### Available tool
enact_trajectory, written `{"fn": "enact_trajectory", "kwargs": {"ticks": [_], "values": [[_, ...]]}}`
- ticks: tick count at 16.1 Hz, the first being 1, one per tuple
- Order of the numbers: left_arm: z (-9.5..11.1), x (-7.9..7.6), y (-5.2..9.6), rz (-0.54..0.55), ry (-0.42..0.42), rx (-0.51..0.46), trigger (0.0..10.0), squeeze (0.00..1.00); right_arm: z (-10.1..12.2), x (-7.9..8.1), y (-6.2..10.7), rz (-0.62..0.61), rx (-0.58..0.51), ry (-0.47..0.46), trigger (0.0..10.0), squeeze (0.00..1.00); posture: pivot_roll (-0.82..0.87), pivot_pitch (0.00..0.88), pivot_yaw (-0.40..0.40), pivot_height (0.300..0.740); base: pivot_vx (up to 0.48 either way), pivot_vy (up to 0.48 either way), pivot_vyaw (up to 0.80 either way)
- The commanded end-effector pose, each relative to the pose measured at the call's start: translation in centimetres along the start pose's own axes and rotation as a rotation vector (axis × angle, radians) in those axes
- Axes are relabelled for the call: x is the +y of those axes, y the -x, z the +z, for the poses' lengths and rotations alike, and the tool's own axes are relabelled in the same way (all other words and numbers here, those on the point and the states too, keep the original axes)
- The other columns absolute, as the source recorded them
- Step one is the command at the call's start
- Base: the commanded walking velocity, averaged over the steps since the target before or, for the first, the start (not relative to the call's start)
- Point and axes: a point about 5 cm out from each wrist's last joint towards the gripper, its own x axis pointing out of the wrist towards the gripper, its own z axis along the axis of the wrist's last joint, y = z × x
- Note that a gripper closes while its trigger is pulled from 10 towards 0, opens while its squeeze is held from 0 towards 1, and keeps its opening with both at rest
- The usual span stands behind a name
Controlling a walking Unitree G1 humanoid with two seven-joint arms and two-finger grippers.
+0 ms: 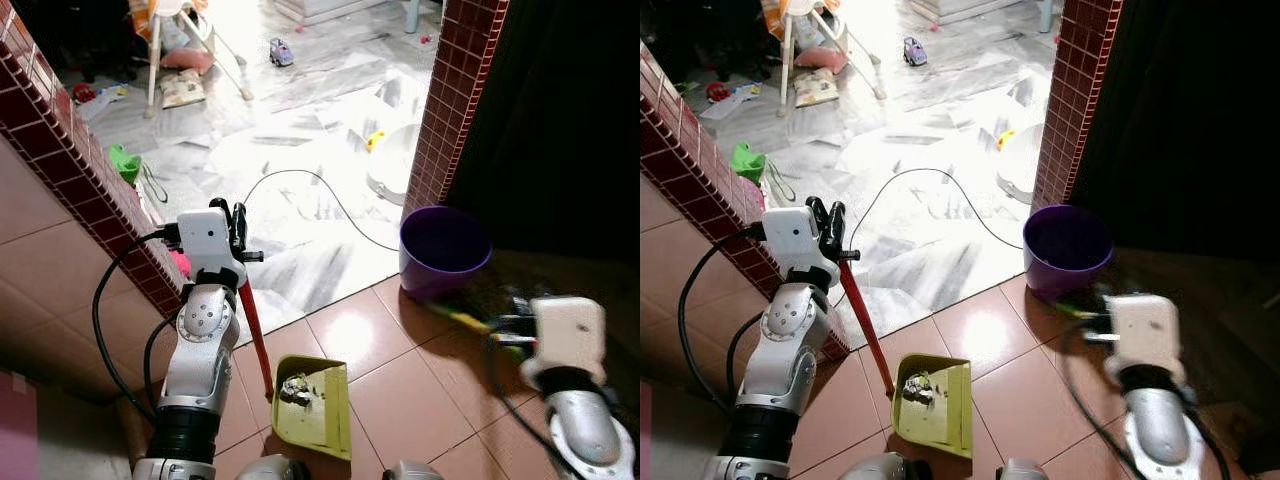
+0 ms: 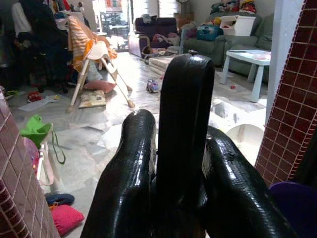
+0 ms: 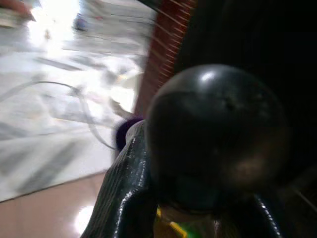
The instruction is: Sweep floor
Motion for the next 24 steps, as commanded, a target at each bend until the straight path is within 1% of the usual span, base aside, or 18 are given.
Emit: {"fn": "enact_trajectory", "kwargs": {"ticks": [1, 2, 3, 4, 5, 7, 8, 9, 11, 12, 15, 17, 18, 20, 22, 24], "values": [[1.4, -0.1, -0.3, 0.0, 0.004, -0.057, 10.0, 0.0, -0.8, 0.0, 0.1, -0.023, 0.06, -0.041, 10.0, 0.0, -0.17, 0.0, 0.102, 0.74, 0.0, 0.0, 0.0], [1.3, -0.2, -0.3, 0.001, 0.006, -0.055, 10.0, 0.0, -1.8, 0.0, -0.2, -0.041, 0.101, -0.067, 10.0, 0.0, -0.18, 0.0, 0.1, 0.74, 0.0, 0.0, 0.0], [1.1, -0.3, -0.2, -0.001, 0.009, -0.05, 10.0, 0.0, -1.8, 0.6, -0.7, -0.032, 0.094, -0.071, 10.0, 0.0, -0.18, 0.0, 0.1, 0.74, 0.0, 0.0, 0.0], [1.0, -0.4, -0.2, -0.002, 0.01, -0.048, 10.0, 0.0, -1.7, 1.1, -1.2, -0.026, 0.091, -0.094, 10.0, 0.0, -0.18, 0.0, 0.104, 0.74, 0.0, 0.0, 0.0], [1.0, -0.7, -0.2, -0.008, 0.014, -0.047, 10.0, 0.0, -1.6, 2.2, -2.3, -0.017, 0.089, -0.156, 10.0, 0.0, -0.18, 0.0, 0.105, 0.74, 0.0, 0.0, 0.0], [1.1, -1.0, -0.4, -0.017, 0.018, -0.05, 10.0, 0.0, -1.5, 3.0, -3.4, -0.033, 0.1, -0.202, 10.0, 0.0, -0.17, 0.0, 0.101, 0.74, 0.0, 0.0, 0.0], [1.2, -1.0, -0.5, -0.019, 0.017, -0.053, 10.0, 0.0, -1.6, 3.2, -3.9, -0.047, 0.112, -0.222, 10.0, 0.0, -0.16, 0.0, 0.098, 0.74, 0.0, 0.0, 0.0], [1.6, -1.0, -0.7, -0.016, 0.019, -0.07, 10.0, 0.0, -1.8, 3.4, -4.4, -0.053, 0.127, -0.234, 10.0, 0.0, -0.15, 0.0, 0.092, 0.74, 0.0, 0.0, -0.8], [2.4, -0.6, -1.0, 0.01, 0.029, -0.101, 10.0, 0.0, -2.6, 3.6, -4.4, -0.057, 0.163, -0.25, 10.0, 0.0, -0.15, 0.0, 0.081, 0.74, 0.0, 0.0, -0.8], [3.2, -0.3, -1.4, 0.036, 0.045, -0.125, 10.0, 0.0, -3.1, 3.6, -4.3, -0.055, 0.185, -0.257, 10.0, 0.0, -0.15, 0.0, 0.078, 0.74, 0.0, 0.0, -0.8], [6.9, 0.8, -3.1, 0.112, 0.075, -0.243, 10.0, 0.0, -3.9, 4.0, -4.2, -0.044, 0.217, -0.261, 10.0, 0.0, -0.15, 0.0, 0.077, 0.74, 0.0, 0.0, -0.8], [8.6, 1.2, -3.8, 0.133, 0.089, -0.295, 10.0, 0.0, -4.3, 4.1, -4.2, -0.038, 0.235, -0.264, 10.0, 0.0, -0.15, 0.0, 0.079, 0.74, 0.0, 0.0, -0.8], [9.9, 1.4, -4.1, 0.142, 0.096, -0.331, 10.0, 0.0, -4.8, 4.2, -4.1, -0.035, 0.265, -0.274, 10.0, 0.0, -0.16, 0.0, 0.079, 0.74, 0.0, 0.0, -0.43], [11.4, 1.6, -4.6, 0.148, 0.114, -0.376, 10.0, 0.0, -5.4, 4.2, -3.9, -0.045, 0.291, -0.282, 10.0, 0.0, -0.16, 0.0, 0.078, 0.74, 0.0, 0.0, 0.0], [12.4, 1.8, -5.0, 0.158, 0.126, -0.412, 10.0, 0.0, -5.6, 4.2, -4.0, -0.043, 0.298, -0.281, 10.0, 0.0, -0.16, 0.0, 0.078, 0.74, 0.0, 0.0, -0.69], [13.5, 1.9, -5.2, 0.17, 0.14, -0.444, 10.0, 0.0, -5.6, 4.2, -4.1, -0.037, 0.298, -0.279, 10.0, 0.0, -0.17, 0.0, 0.079, 0.74, 0.268, 0.0, -0.8]]}}
